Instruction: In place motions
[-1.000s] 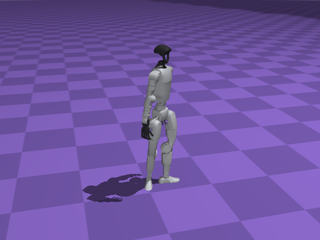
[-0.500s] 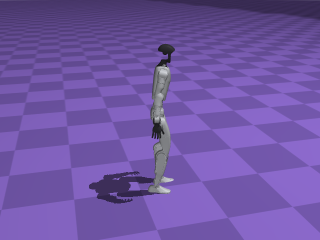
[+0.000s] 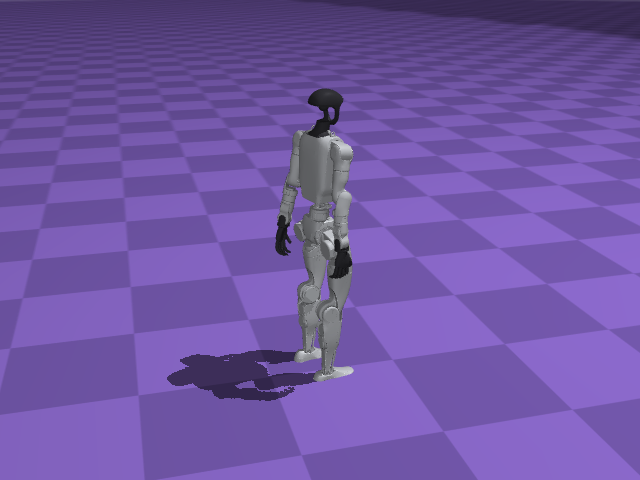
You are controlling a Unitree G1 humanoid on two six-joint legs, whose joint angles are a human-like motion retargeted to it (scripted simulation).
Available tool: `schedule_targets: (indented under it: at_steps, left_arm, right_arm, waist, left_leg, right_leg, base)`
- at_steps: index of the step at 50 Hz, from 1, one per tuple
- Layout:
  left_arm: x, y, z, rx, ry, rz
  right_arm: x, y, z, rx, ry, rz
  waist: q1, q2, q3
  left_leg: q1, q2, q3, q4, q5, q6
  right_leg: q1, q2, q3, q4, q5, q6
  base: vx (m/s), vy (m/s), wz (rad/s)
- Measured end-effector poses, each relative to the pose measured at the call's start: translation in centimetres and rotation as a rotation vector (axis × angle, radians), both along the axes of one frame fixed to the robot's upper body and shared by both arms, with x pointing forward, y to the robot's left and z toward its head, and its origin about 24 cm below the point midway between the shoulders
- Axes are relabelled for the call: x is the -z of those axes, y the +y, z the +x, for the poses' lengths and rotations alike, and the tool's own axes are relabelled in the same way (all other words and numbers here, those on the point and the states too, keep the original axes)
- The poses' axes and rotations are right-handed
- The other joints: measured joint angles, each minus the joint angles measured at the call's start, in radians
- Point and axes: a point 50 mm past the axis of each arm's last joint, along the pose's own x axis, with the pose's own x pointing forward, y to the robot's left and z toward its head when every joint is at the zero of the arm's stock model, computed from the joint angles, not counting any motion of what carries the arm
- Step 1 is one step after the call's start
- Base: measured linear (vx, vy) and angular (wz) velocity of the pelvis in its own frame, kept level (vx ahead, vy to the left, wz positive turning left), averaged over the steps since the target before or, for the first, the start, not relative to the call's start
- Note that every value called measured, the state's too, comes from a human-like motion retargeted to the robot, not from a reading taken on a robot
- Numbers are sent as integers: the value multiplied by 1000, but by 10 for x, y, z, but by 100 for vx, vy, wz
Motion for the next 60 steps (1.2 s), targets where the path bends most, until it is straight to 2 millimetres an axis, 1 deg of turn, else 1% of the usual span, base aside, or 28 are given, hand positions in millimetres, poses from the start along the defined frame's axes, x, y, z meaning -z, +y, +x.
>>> schedule_targets:
  at_steps: [3, 5, 10, 17, 21, 25, 30, 32, 38, 42, 45, 48, 51, 53, 55, 58, 60]
  left_arm:
    - [-1, -4, -7, -10, 17, -14]
    - [-1, -2, -8, 1, 19, -12]
    - [0, 8, 4, 40, -19, 11]
    - [2, 20, 24, 49, -91, 41]
    - [2, 24, 30, 63, -110, 51]
    - [2, 24, 30, 74, -111, 46]
    - [2, 21, 25, 95, -83, 24]
    - [2, 20, 24, 111, -71, 17]
    - [2, 20, 28, 154, -69, 13]
    - [3, 22, 34, 180, -80, 10]
    - [3, 26, 42, 198, -103, 18]
    - [3, 34, 54, 230, -132, 33]
    - [2, 43, 66, 264, -164, 51]
    - [0, 50, 75, 277, -187, 67]
    - [-1, 57, 82, 281, -205, 83]
    - [-3, 65, 90, 267, -219, 110]
    - [-4, 69, 94, 257, -227, 126]
  right_arm:
    - [0, 2, 0, 17, -1, 2]
    - [1, 3, 0, 22, -3, 9]
    - [1, 6, 0, -1, 5, 22]
    - [1, 7, -2, -16, 16, 24]
    - [1, 6, -2, -4, 14, 22]
    - [0, 5, -4, 6, 20, 22]
    - [0, 2, -8, 15, 32, 14]
    - [0, 1, -6, 19, 27, 11]
    - [-1, -7, 9, 3, -30, -7]
    - [-2, -13, 15, 2, -56, -22]
    - [-2, -14, 16, 17, -68, -22]
    - [-3, -14, 15, 26, -68, -17]
    - [-3, -13, 12, 26, -60, -16]
    - [-2, -13, 10, 24, -53, -13]
    - [-2, -12, 9, 22, -41, -8]
    - [-3, -14, 4, 20, -16, -9]
    - [-4, -16, -1, 29, 3, -18]
  waist:
    - [-13, 7, -17]
    - [-19, 8, -21]
    - [-11, 6, -21]
    - [-14, 2, -27]
    - [-21, 1, -27]
    - [-22, -1, -29]
    - [-17, -4, -34]
    - [-11, -7, -31]
    - [-2, -2, -4]
    - [-17, 8, 2]
    - [-37, 9, 18]
    - [-67, -1, 44]
    - [-99, -8, 75]
    - [-132, -8, 95]
    - [-170, -7, 110]
    - [-228, -18, 122]
    - [-257, -19, 125]
  left_leg:
    - [7, 1, -15, -15, 5, -5]
    - [10, 3, -21, -21, 8, -10]
    - [21, 6, -27, -33, 12, -17]
    - [29, 9, -29, -45, 17, -24]
    - [31, 12, -27, -45, 18, -25]
    - [31, 11, -21, -44, 18, -22]
    - [23, 8, -1, -35, 23, -11]
    - [20, 6, 11, -29, 25, -6]
    - [27, 2, 64, -24, 23, 9]
    - [31, -1, 119, -39, 20, 20]
    - [40, -9, 174, -61, 25, 28]
    - [51, -18, 242, -82, 28, 36]
    - [54, -13, 316, -93, 28, 43]
    - [50, 1, 362, -97, 28, 47]
    - [43, 19, 409, -100, 29, 48]
    - [30, 35, 477, -100, 29, 48]
    - [21, 50, 516, -98, 27, 49]
  right_leg:
    - [10, 9, -15, 0, -5, -14]
    - [15, 10, -28, 0, -6, -19]
    - [25, 11, -51, 0, -1, -25]
    - [33, 15, -62, -3, 9, -32]
    - [32, 13, -60, -2, 16, -29]
    - [31, 12, -57, -2, 24, -28]
    - [16, 6, -44, 16, 28, -38]
    - [3, -4, -37, 31, 27, -39]
    - [-42, -23, 28, 81, 26, -31]
    - [-87, -10, 100, 114, 24, -35]
    - [-122, 17, 170, 134, 30, -47]
    - [-144, 30, 225, 116, 74, -25]
    - [-168, 49, 260, 94, 94, -9]
    - [-186, 60, 243, 89, 86, -19]
    - [-203, 52, 170, 84, 60, -31]
    - [-216, 25, 53, 95, 49, -2]
    - [-218, -2, -50, 104, 52, -7]
  base:
    - [6, 1, 34]
    - [3, -2, 25]
    - [0, 0, 0]
    - [0, 0, 0]
    - [0, 0, 0]
    - [0, 0, 0]
    - [0, 2, -4]
    - [-3, 5, -26]
    - [-6, 12, -64]
    - [-7, 22, -106]
    - [-12, 18, -126]
    - [-19, 15, -134]
    - [-25, 10, -157]
    - [-36, 7, -169]
    - [-42, 8, -174]
    - [-33, 6, -170]
    - [-29, 5, -153]
